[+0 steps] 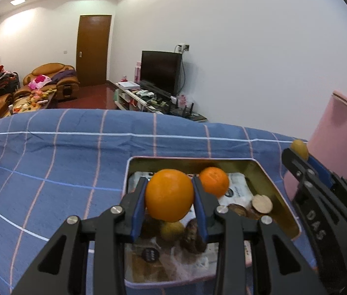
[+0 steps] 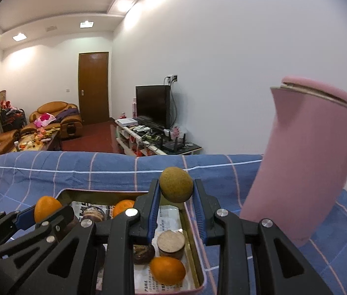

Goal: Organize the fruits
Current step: 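Lower the orange into the tin with the left gripper while the right lowers the small fruit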

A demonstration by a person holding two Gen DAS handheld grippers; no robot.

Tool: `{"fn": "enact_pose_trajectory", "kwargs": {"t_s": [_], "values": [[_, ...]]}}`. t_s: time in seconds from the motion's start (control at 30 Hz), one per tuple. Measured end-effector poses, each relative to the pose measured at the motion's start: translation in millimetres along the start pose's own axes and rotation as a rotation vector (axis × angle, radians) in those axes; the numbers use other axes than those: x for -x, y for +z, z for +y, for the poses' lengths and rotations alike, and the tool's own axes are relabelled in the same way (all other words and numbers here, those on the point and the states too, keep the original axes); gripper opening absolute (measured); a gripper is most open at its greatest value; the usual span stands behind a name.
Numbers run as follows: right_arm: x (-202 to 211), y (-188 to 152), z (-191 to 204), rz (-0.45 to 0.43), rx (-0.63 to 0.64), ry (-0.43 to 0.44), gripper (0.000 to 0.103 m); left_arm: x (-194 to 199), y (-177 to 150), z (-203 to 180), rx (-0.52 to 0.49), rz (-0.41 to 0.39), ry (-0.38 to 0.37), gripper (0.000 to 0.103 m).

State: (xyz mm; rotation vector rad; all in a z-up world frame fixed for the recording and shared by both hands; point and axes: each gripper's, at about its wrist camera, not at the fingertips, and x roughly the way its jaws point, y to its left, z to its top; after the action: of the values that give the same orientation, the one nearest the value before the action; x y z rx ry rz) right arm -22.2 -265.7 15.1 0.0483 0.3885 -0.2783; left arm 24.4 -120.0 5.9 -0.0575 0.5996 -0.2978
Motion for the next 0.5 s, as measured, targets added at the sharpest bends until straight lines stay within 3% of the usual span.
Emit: {"fn": "enact_pose_trajectory", "kwargs": {"t_s": [0.2,0.5], "values": [[-3,2,-7,0.021,-0.021,0.049,0.028,-14,1,-5,0.007,0.027,0.005,0.037],[-9,2,-9,0.033,-0.002,0.04,0.028,-23,4,-12,-0.004,0.051,0.006,0.037]]}}
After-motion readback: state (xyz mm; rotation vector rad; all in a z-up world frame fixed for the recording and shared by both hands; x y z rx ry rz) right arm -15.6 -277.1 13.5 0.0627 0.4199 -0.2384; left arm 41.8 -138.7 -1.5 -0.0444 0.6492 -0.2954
